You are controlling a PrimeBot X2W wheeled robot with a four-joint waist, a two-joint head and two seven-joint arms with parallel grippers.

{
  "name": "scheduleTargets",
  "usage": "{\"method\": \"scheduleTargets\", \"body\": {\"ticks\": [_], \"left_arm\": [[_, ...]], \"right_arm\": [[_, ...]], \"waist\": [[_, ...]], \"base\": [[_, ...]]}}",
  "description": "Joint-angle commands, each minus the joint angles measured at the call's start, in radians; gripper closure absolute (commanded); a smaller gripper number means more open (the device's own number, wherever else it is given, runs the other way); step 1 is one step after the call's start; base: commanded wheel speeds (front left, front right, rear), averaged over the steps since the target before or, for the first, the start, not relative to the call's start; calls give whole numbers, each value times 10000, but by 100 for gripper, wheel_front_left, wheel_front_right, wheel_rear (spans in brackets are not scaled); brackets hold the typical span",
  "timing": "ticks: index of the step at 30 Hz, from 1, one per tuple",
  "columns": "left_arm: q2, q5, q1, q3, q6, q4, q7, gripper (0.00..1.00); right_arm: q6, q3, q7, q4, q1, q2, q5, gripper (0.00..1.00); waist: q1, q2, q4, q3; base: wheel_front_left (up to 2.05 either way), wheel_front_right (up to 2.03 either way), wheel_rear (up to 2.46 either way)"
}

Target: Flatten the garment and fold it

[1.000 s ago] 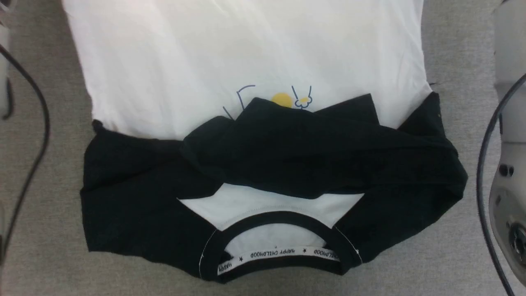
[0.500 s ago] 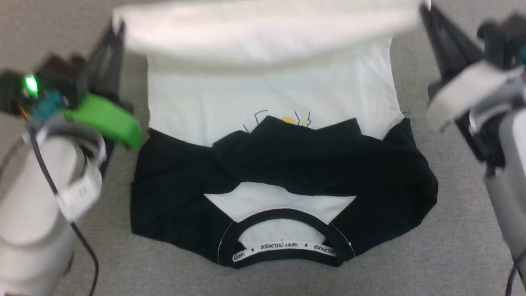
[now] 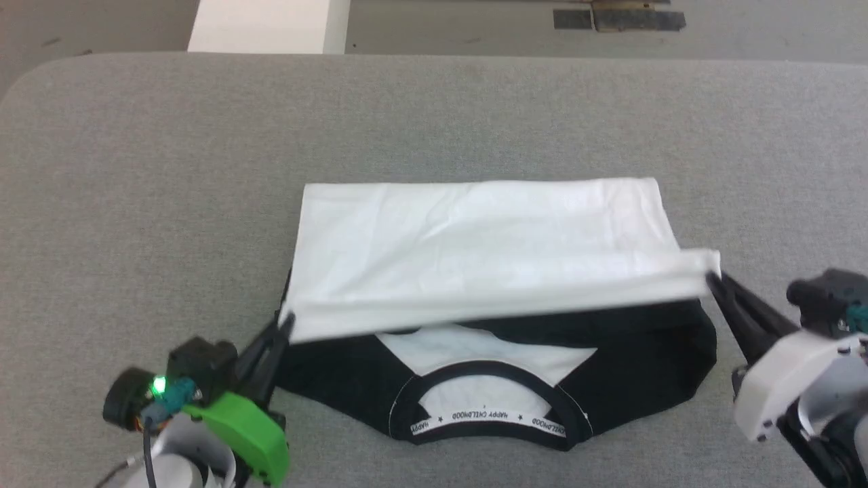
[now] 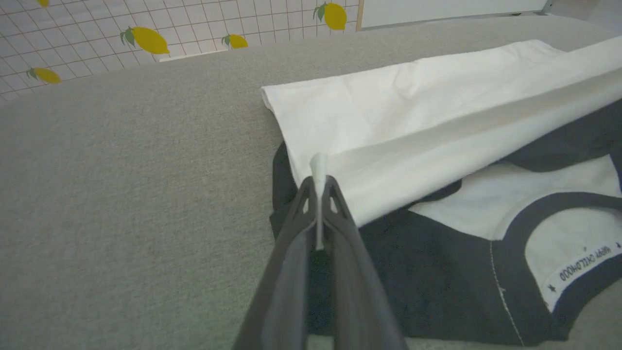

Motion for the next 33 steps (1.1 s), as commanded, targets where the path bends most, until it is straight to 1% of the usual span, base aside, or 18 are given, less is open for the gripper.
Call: {"method": "scheduleTargets", "body": {"ticks": [1, 4, 7, 11, 13, 14, 15, 16, 20, 23, 25, 28, 30, 33], "left_arm": [[78, -204, 260, -58, -87, 89, 22, 100], [54, -304, 564, -269, -208, 284, 82, 100], [-35, -381, 779, -448, -264, 493, 121, 100], [-81, -455, 836, -584, -551, 1133, -70, 100], [-209, -564, 857, -625, -604, 1420, -91, 100], [-250, -601, 863, -636, -604, 1543, -79, 82], [-292, -651, 874, -648, -604, 1692, -48, 8], [-326, -705, 884, -644, -608, 1797, -39, 0], [-460, -895, 936, -478, -505, 2081, -265, 0], [-570, -1059, 1004, -186, -296, 2059, -644, 0], [-692, -1121, 1030, 132, -49, 1933, -1013, 0], [-968, -1046, 1052, 719, 383, 1610, -1409, 0], [-1179, -824, 1039, 1087, 594, 1335, -1510, 0], [-1704, -258, 869, 1850, 810, 708, -1541, 0]], "right_arm": [[-17, -155, 131, -100, 352, 83, -60, 100], [-17, -408, 315, -140, 892, 170, -231, 100], [-17, -561, 549, -99, 1399, 388, -296, 100], [-17, -622, 831, 16, 1857, 634, -428, 100], [-17, -686, 992, 140, 2041, 820, -490, 100], [-17, -716, 1072, 205, 2108, 924, -492, 98], [-17, -720, 1201, 286, 2198, 1041, -488, 24], [-17, -683, 1328, 335, 2275, 1097, -486, 0], [-17, -931, 1645, 378, 2575, 1481, -473, 0], [-17, -1256, 1673, 179, 2781, 1765, -466, 0], [-17, -1536, 1536, -8, 2835, 1986, -450, 0], [-17, -1982, 1128, -336, 2811, 2493, -315, 0], [-17, -2315, 789, -492, 2703, 2859, -213, 0], [-17, -2648, 384, -511, 2412, 3173, -149, 0]], "waist": [[2, -1, 107, -158], [2, -1, 136, -214], [2, -1, 176, -232], [2, -1, 210, -232], [2, -1, 222, -247], [2, -1, 224, -259], [2, -1, 225, -282], [2, -1, 226, -304], [2, -1, 233, -467], [2, -1, 269, -623], [2, -1, 305, -742], [2, -1, 376, -914], [2, -1, 427, -998], [2, -1, 541, -1060]], "base": [[0, 0, 0], [0, 0, 0], [0, 0, 0], [0, 0, 0], [0, 0, 0], [0, 0, 0], [0, 0, 0], [0, 0, 0], [0, 0, 0], [0, 0, 0], [0, 0, 0], [0, 0, 0], [0, 0, 0], [0, 0, 0]]}}
